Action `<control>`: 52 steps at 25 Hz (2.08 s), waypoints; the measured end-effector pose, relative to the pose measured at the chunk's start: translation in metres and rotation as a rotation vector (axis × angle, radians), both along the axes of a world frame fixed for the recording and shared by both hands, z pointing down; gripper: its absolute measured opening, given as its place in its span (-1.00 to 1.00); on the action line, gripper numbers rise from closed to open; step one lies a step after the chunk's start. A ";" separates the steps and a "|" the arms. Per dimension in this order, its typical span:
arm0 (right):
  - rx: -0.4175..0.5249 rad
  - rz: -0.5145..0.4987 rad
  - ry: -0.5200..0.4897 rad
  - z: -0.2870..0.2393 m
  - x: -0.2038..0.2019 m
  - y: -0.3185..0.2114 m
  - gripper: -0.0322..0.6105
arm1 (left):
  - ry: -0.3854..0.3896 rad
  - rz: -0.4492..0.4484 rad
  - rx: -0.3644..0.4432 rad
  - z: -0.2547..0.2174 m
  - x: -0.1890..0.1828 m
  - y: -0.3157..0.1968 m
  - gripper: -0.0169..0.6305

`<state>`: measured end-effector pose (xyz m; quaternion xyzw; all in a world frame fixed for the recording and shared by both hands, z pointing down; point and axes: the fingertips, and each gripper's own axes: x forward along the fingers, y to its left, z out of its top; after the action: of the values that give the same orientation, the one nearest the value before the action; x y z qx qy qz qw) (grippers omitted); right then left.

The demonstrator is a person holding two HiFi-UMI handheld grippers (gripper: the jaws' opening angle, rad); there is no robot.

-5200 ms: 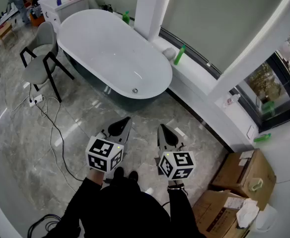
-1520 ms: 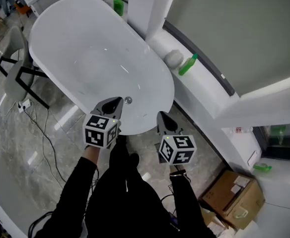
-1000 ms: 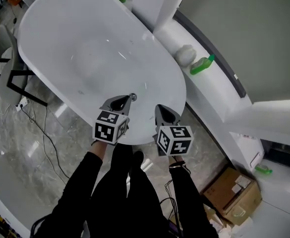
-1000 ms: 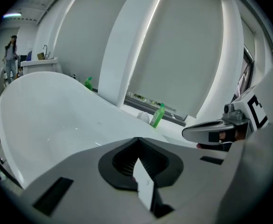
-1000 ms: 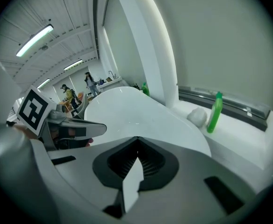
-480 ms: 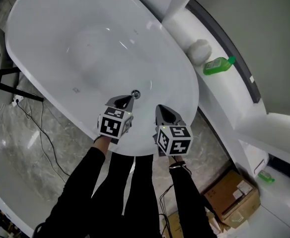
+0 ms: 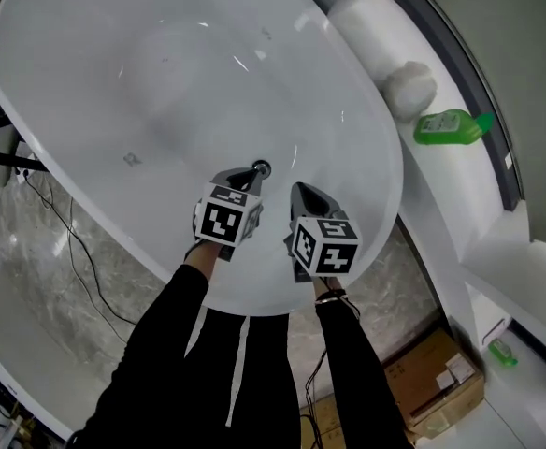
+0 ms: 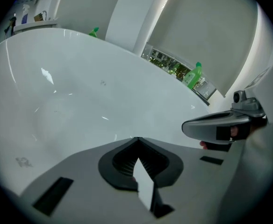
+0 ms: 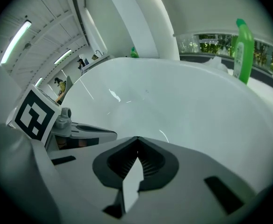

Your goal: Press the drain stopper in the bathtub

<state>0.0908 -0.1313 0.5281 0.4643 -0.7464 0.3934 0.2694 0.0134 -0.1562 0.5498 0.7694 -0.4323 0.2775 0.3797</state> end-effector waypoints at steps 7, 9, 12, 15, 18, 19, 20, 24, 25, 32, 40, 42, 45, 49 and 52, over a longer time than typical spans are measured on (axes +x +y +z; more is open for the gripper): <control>-0.056 -0.039 0.006 0.054 -0.004 -0.012 -0.90 | -0.024 -0.028 -0.075 0.066 0.004 -0.009 -0.93; -0.069 -0.048 0.013 0.068 -0.003 -0.016 -0.90 | -0.037 -0.028 -0.094 0.083 0.004 -0.011 -0.93; -0.096 -0.053 0.020 0.089 0.000 -0.020 -0.90 | -0.042 -0.031 -0.114 0.104 0.006 -0.014 -0.93; -0.123 -0.051 0.021 0.108 0.001 -0.022 -0.90 | -0.054 -0.023 -0.137 0.124 0.007 -0.016 -0.93; -0.141 -0.053 0.017 0.125 0.001 -0.023 -0.90 | -0.064 -0.024 -0.161 0.144 0.008 -0.018 -0.93; -0.147 -0.052 0.017 0.131 0.001 -0.023 -0.90 | -0.063 -0.027 -0.169 0.151 0.008 -0.018 -0.93; -0.154 -0.050 0.017 0.136 0.002 -0.023 -0.90 | -0.061 -0.031 -0.177 0.157 0.009 -0.018 -0.93; -0.178 -0.044 0.019 0.160 0.005 -0.026 -0.90 | -0.067 -0.028 -0.200 0.183 0.010 -0.017 -0.93; -0.183 -0.044 0.019 0.165 0.005 -0.027 -0.90 | -0.071 -0.027 -0.204 0.189 0.010 -0.017 -0.93; -0.235 -0.048 0.001 0.200 -0.003 -0.024 -0.90 | -0.079 -0.033 -0.245 0.224 0.011 -0.009 -0.93; -0.273 -0.081 0.019 0.234 -0.006 -0.018 -0.90 | -0.079 -0.028 -0.275 0.252 0.014 -0.008 -0.93; -0.282 -0.080 0.019 0.239 -0.006 -0.016 -0.90 | -0.087 -0.034 -0.284 0.260 0.012 -0.007 -0.93; -0.299 -0.076 0.016 0.247 -0.004 -0.013 -0.90 | -0.095 -0.042 -0.303 0.273 0.011 -0.003 -0.93; -0.314 -0.064 0.007 0.256 -0.001 -0.010 -0.90 | -0.101 -0.036 -0.307 0.287 0.013 0.003 -0.93; -0.319 -0.063 -0.002 0.259 -0.002 -0.008 -0.90 | -0.107 -0.034 -0.318 0.297 0.013 0.010 -0.93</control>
<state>0.0883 -0.1392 0.7875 0.3916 -0.6888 0.4989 0.3512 0.0263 -0.1466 0.8468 0.6763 -0.4155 0.3766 0.4776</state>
